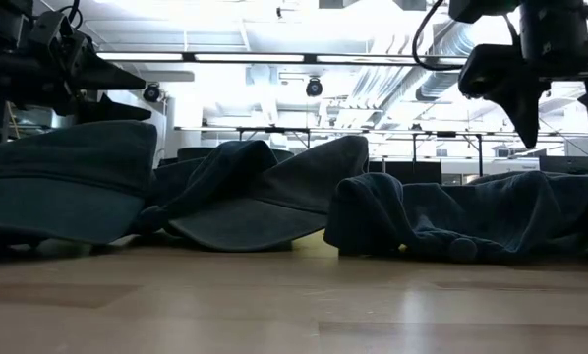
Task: Pick & Place hat
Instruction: Put the right gray cap into the yellow bin
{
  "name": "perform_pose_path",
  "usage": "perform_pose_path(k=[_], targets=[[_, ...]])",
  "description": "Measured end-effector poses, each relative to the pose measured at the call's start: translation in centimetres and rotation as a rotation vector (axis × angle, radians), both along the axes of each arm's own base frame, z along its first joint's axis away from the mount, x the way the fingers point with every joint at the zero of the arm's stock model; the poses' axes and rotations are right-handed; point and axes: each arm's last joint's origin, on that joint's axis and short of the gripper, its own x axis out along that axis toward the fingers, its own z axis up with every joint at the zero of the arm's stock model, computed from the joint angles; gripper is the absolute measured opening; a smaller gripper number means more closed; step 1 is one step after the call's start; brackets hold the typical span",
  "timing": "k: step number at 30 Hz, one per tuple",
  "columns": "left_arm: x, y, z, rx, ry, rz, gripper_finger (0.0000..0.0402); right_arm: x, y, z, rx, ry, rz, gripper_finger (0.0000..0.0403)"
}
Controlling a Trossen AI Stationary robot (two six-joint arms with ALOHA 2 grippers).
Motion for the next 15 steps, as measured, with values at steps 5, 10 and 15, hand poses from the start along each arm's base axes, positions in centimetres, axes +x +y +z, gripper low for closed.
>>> perform_pose_path(k=[5, 10, 15], targets=[[0.0, 0.0, 0.0, 0.000, 0.000, 0.000, 0.0284, 0.7, 0.6, -0.9, 0.012, 0.045, -0.016, 0.0318], [0.0, 0.0, 0.0, 0.000, 0.001, 0.000, 0.0284, 0.4, 0.7, -2.3, 0.024, 0.061, -0.041, 0.0319], [0.0, 0.0, 0.0, 0.000, 0.000, 0.000, 0.0284, -0.1, 0.3, -4.8, 0.052, -0.014, -0.076, 0.0319]])
